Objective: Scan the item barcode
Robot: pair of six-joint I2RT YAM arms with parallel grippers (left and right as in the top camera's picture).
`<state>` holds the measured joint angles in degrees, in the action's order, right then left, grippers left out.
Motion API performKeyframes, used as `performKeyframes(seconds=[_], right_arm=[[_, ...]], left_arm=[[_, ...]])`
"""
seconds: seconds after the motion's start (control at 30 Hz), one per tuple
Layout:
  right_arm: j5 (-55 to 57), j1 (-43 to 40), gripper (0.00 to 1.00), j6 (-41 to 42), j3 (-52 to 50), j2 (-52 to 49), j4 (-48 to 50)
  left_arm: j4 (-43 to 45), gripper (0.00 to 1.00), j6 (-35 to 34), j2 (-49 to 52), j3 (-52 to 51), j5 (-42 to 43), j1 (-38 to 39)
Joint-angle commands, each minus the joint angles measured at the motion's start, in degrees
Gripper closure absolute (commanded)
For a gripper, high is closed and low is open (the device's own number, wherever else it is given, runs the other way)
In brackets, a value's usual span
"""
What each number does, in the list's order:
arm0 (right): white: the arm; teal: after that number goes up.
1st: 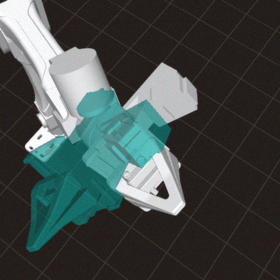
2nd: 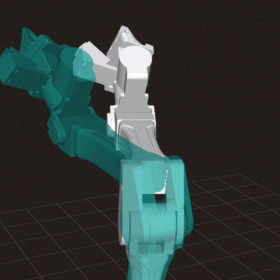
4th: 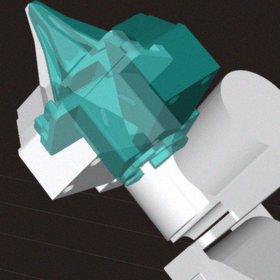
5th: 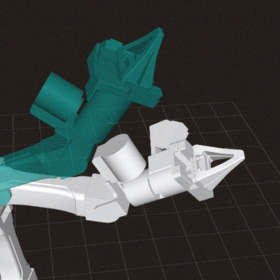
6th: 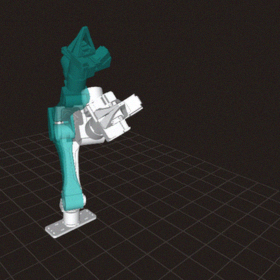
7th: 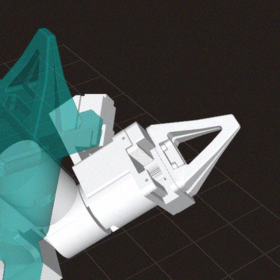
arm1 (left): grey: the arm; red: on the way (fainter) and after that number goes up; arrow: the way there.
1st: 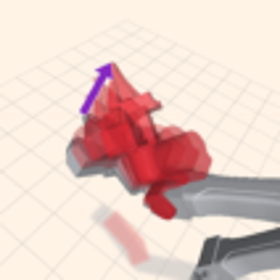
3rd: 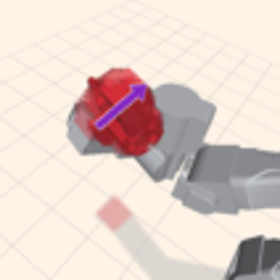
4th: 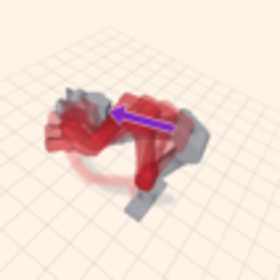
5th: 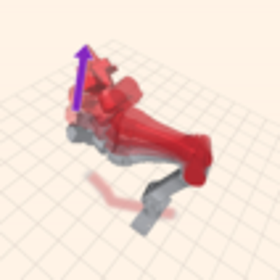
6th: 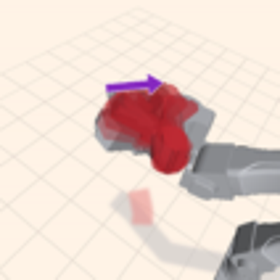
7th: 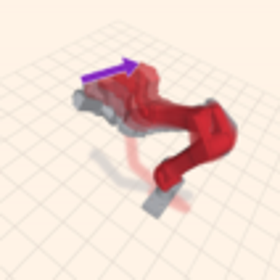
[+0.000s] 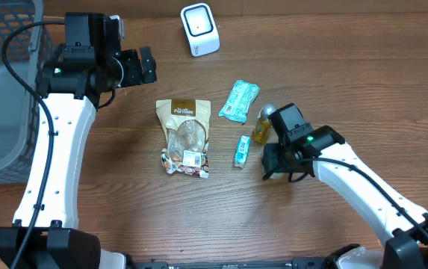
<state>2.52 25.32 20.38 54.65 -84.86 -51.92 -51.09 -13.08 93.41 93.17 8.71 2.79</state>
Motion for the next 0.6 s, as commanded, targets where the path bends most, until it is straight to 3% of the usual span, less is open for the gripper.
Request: performKeyframes(seconds=[0.0,0.2,0.57], right_arm=[[2.54,0.11,0.39,2.14,-0.15,2.97,-0.94],[2.58,-0.33,0.35,2.69,-0.15,6.97,-1.62],[2.56,-8.02,0.35,12.79,-0.28,7.48,-2.60]], left_arm=[[0.11,0.00,1.33,0.02,0.72,-0.33,0.24],[0.09,0.00,1.33,0.02,0.72,-0.33,0.24],[0.09,0.00,1.33,0.02,0.72,-0.33,0.24]])
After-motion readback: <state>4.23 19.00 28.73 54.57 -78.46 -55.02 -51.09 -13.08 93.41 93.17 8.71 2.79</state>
